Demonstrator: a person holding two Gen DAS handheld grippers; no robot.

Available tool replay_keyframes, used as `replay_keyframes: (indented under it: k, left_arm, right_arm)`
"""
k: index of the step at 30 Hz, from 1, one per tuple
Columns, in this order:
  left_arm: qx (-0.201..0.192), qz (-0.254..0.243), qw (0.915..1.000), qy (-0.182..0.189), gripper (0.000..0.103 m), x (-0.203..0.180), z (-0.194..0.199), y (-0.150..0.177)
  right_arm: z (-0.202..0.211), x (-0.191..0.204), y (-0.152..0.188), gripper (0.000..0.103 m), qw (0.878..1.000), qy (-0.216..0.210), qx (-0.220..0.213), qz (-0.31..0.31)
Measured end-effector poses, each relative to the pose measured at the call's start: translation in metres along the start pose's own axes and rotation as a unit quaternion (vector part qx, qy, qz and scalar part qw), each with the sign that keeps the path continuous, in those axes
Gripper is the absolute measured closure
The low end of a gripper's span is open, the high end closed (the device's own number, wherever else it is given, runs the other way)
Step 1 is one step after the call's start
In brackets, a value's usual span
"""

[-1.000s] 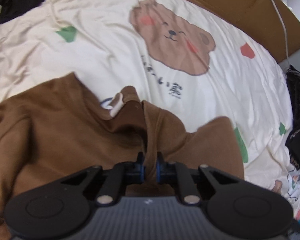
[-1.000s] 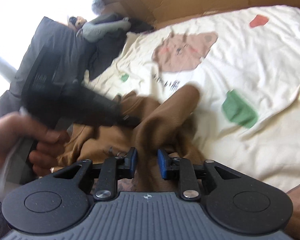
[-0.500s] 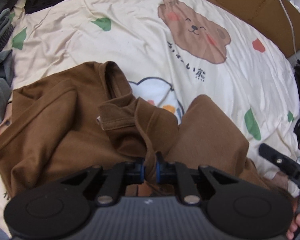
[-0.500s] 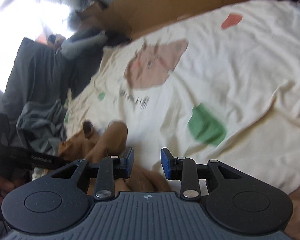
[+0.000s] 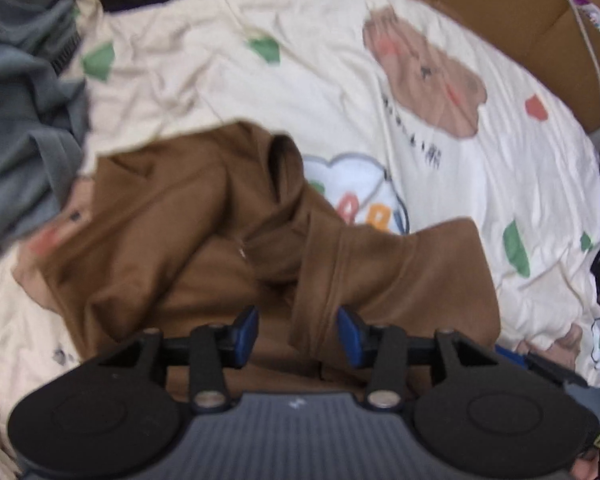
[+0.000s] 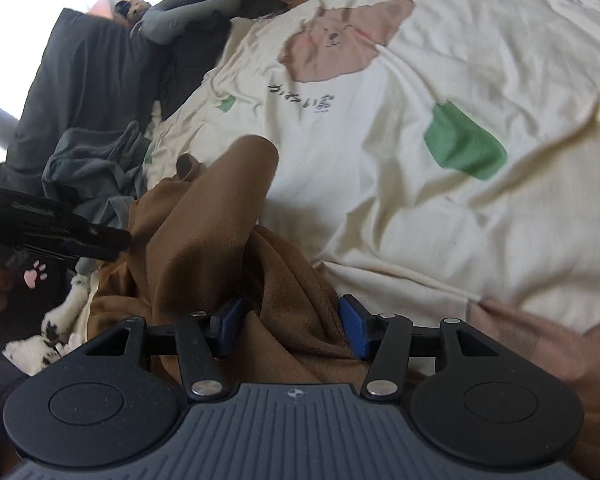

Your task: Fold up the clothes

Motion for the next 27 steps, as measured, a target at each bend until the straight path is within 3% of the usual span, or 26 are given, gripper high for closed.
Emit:
replay_keyframes:
  k: [5,9,10,12,19,27]
  left_arm:
    - [-0.028,-0.042,0.9987,-0.011,0.046,-0.015,0.016,-0.030]
    - [-0.044,-0.098,0.9941,-0.020,0.023,-0.048,0.009,-0.054]
    - [-0.043,-0.116,0.9919,-0.026,0.021,-0.058,0.004,-0.060]
    - [-0.040,-0.147,0.9878,-0.031,0.021,-0.078,-0.010,-0.071]
    - [-0.006,-0.236,0.9717,0.008,0.020,-0.148,-0.067,-0.086]
    - [0.050,-0.299,0.9527,-0.029,0.018,-0.167,-0.101,-0.073]
  right_arm:
    - [0.002,0.000,0.003,0.044,1.000,-0.001,-0.002,0.003]
    - [0.004,0.001,0.005,0.044,1.000,-0.004,-0.007,0.002]
    - [0.005,0.001,0.005,0.044,1.000,-0.005,-0.008,0.003]
    - [0.005,0.001,0.006,0.044,1.000,-0.006,-0.010,0.004]
    - [0.006,0.000,0.007,0.043,1.000,-0.015,-0.012,0.000]
    - [0.009,-0.001,0.009,0.044,1.000,-0.022,-0.012,-0.004]
Point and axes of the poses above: each gripper's, at about its wrist camera, not at the fingertips, and z roughly against the way its jaws point, x to its left, y to its underside, the point moved 5 cm from there along -z, roughly the way its jaws point, and after that the axes turned 14 degrees about -z, right-handed, at the moved point
